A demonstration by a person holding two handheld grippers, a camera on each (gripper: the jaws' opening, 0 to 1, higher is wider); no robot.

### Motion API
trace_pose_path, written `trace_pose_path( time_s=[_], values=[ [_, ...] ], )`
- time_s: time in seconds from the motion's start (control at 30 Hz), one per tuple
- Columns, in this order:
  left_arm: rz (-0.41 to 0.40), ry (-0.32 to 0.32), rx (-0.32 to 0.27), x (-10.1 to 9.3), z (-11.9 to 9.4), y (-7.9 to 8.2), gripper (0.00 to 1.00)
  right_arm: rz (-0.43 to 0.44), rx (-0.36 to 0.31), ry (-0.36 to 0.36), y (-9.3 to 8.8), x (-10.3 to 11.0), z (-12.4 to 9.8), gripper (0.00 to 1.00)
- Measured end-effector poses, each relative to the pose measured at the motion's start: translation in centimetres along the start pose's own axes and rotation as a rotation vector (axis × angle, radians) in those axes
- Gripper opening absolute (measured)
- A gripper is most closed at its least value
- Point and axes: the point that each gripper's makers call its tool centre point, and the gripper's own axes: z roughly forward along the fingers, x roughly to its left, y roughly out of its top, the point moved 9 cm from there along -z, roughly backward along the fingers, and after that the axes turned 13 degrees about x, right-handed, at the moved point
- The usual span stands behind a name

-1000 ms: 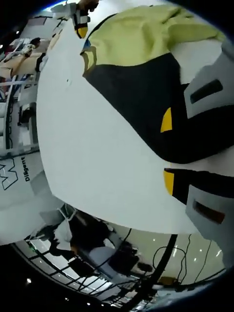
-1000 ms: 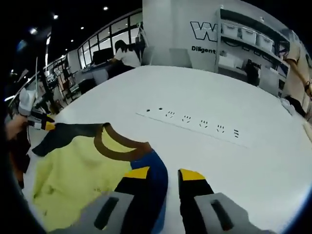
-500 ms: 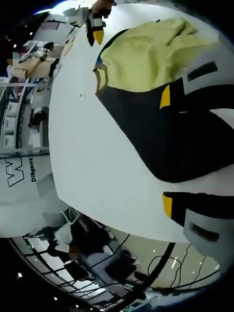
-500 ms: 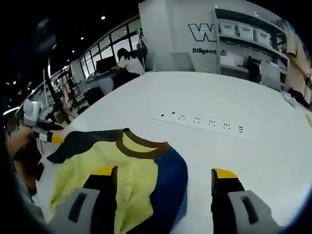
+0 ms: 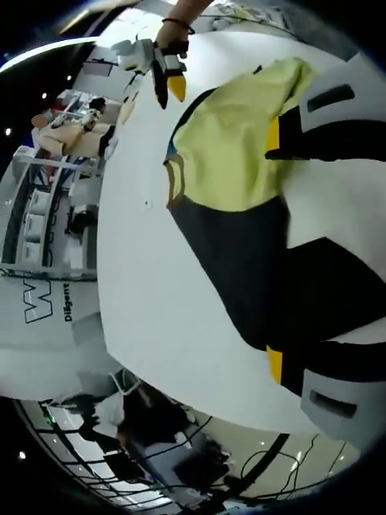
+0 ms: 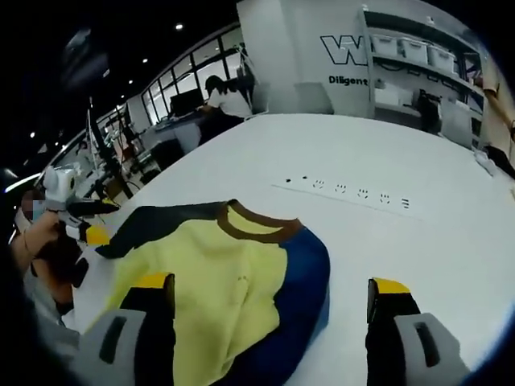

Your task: Fold the garment on the visible template until the final outline fits inside the template.

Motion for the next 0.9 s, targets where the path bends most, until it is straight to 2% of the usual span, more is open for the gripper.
trace_pose_path(
  time_s=[0.13, 0.23, 0.47, 0.5, 0.63, 0.9],
  values=[
    [0.006, -0.027, -0.009, -1.3, -0.4, -0.5, 0.99, 0.004, 0.002, 0.003, -0.5, 0.1, -0.4, 0.99],
    [0.023, -0.049, -0.007, -2.3, -0.6, -0.9, 0.99, 0.012, 0.005, 0.013, -1.0, 0.1, -0.7, 0.99],
    [0.037, -0.105, 0.009, -4.7, -1.1, -2.1, 0.99, 0.068, -0.007, 0.043, -2.1, -0.1, -1.3, 0.94],
    [0.046, -0.107, -0.004, -5.2, -1.4, -2.2, 0.99, 0.079, -0.012, 0.049, -2.5, 0.0, -1.5, 0.94],
    [0.055, -0.142, -0.015, -6.7, -1.7, -2.7, 0.97, 0.076, -0.009, 0.053, -3.3, 0.1, -1.7, 0.91],
    [0.071, -0.173, -0.009, -8.8, -2.1, -4.1, 0.93, 0.071, 0.000, 0.072, -5.2, 0.9, -2.1, 0.85]
  ],
)
